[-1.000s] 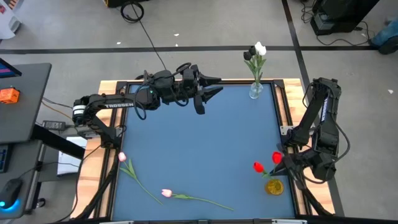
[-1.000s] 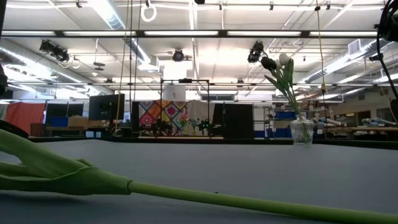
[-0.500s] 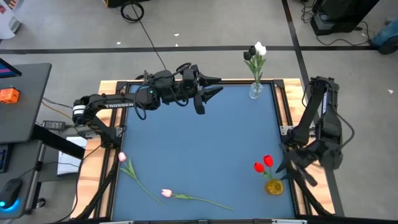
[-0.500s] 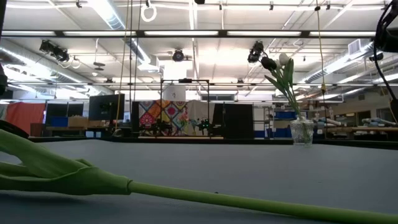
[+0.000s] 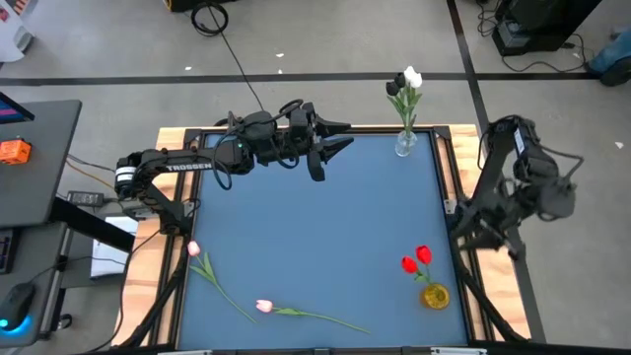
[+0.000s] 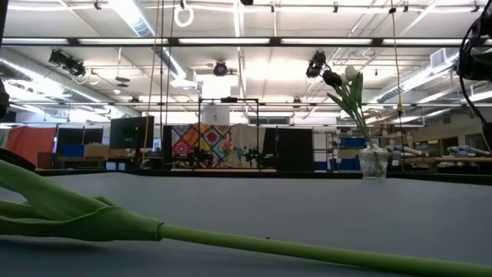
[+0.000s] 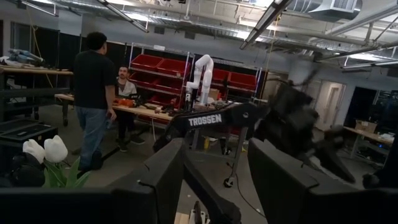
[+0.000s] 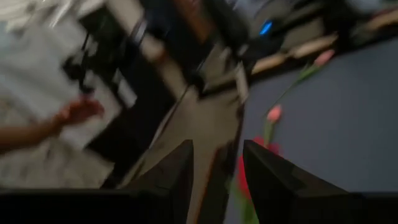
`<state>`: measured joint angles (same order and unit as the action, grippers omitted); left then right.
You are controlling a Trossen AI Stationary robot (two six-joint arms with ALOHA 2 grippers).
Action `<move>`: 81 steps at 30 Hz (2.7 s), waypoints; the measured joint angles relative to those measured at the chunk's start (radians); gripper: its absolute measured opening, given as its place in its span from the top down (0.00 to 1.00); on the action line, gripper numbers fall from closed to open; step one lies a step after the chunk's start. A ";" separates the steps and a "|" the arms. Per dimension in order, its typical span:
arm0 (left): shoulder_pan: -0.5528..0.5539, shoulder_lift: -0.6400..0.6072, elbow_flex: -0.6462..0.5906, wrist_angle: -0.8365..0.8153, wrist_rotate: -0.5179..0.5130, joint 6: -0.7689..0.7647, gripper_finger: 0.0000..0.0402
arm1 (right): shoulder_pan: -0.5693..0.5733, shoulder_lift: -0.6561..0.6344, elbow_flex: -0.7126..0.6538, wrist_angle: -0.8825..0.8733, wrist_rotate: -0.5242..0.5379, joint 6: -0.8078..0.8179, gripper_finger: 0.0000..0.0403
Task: Sort flowers into vase by color
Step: Put the left pink tulip into the yellow vase
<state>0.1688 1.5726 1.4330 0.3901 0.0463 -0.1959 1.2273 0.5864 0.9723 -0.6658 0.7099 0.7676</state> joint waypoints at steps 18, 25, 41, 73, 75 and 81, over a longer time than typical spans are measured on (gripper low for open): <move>-0.013 0.000 0.000 0.004 0.000 -0.303 0.54 | -0.167 0.052 0.067 0.022 0.605 0.171 0.64; -0.016 0.000 0.000 0.008 0.000 -0.425 0.54 | -0.295 0.137 0.067 0.023 0.624 0.271 0.64; -0.016 -0.006 0.002 -0.316 0.214 -0.714 0.56 | -0.607 0.131 0.066 0.013 0.366 0.250 0.64; -0.694 -0.010 0.000 -1.787 -0.188 -2.016 0.62 | -1.037 0.040 0.066 -0.187 0.088 0.175 0.64; -0.727 -0.010 0.000 -1.806 -0.158 -2.034 0.62 | -1.049 0.054 0.066 -0.177 0.072 0.175 0.64; -0.793 -0.005 -0.097 -1.731 -0.036 -2.061 0.62 | -1.066 0.091 0.066 -0.126 0.015 0.174 0.64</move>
<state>-0.6242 1.5673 1.3356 -1.3407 0.0104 -2.2568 0.1616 0.6776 1.0382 -0.7921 0.7245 0.9417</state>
